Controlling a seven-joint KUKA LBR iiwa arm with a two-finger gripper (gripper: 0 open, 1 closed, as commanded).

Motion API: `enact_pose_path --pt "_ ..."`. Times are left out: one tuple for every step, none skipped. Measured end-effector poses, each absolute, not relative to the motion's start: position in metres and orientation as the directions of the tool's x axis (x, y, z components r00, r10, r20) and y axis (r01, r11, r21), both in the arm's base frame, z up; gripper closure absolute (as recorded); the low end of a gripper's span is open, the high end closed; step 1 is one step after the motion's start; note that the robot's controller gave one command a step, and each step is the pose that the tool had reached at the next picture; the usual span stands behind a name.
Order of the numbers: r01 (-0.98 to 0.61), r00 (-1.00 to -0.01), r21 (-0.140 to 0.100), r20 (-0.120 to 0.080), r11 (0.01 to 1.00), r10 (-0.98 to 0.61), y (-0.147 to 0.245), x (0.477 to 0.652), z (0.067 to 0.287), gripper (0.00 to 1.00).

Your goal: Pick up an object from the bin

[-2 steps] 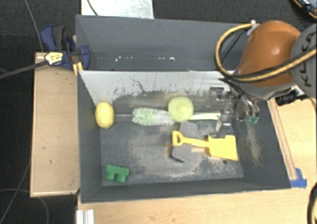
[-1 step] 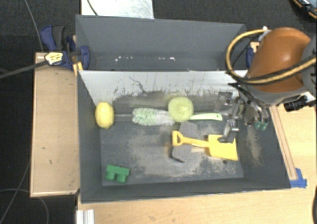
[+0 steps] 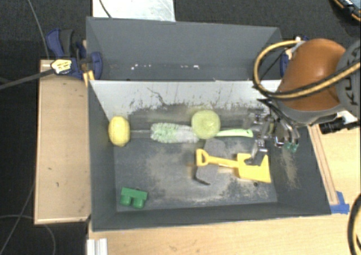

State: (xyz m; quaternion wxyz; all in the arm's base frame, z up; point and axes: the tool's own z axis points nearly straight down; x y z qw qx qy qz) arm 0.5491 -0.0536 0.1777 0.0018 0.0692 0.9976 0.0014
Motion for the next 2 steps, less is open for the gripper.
enact_pose_path --pt "0.095 -0.995 0.002 -0.007 0.996 0.095 -0.052 0.513 0.176 0.00" --pt "0.172 -0.985 0.003 -0.006 0.985 0.172 -0.068 0.496 0.121 0.00"
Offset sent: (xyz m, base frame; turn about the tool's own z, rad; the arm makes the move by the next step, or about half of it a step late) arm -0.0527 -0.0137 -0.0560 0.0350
